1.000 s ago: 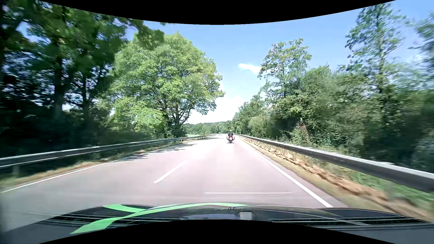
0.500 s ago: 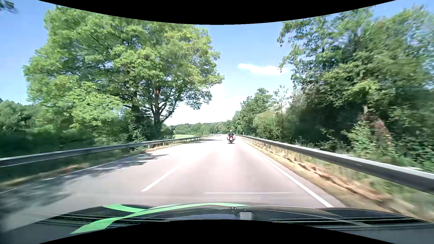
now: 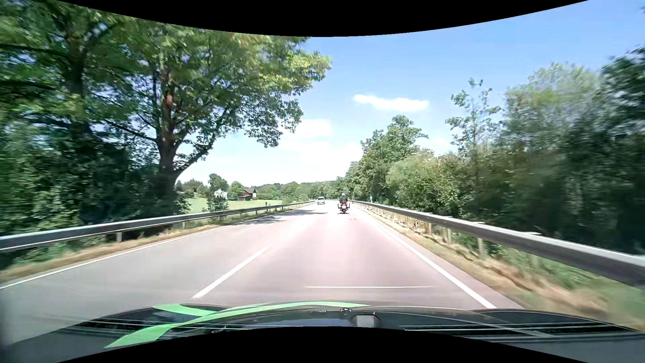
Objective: Follow the waypoints while adhering to traffic rules and regulations
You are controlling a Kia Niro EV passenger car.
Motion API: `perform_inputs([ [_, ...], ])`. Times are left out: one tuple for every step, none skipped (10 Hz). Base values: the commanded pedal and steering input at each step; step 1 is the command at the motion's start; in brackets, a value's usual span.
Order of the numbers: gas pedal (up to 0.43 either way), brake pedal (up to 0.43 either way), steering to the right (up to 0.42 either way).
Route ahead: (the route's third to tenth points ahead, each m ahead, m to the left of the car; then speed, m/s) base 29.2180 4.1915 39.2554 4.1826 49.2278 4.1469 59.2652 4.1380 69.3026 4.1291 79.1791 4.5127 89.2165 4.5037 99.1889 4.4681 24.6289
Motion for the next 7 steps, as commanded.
perform_inputs([
  [0.079, 0.0, -0.001],
  [0.079, 0.0, -0.001],
  [0.079, 0.0, 0.0],
  [0.079, 0.0, 0.0],
  [0.079, 0.0, -0.001],
  [0.079, 0.0, -0.001],
  [0.087, 0.0, -0.001],
])
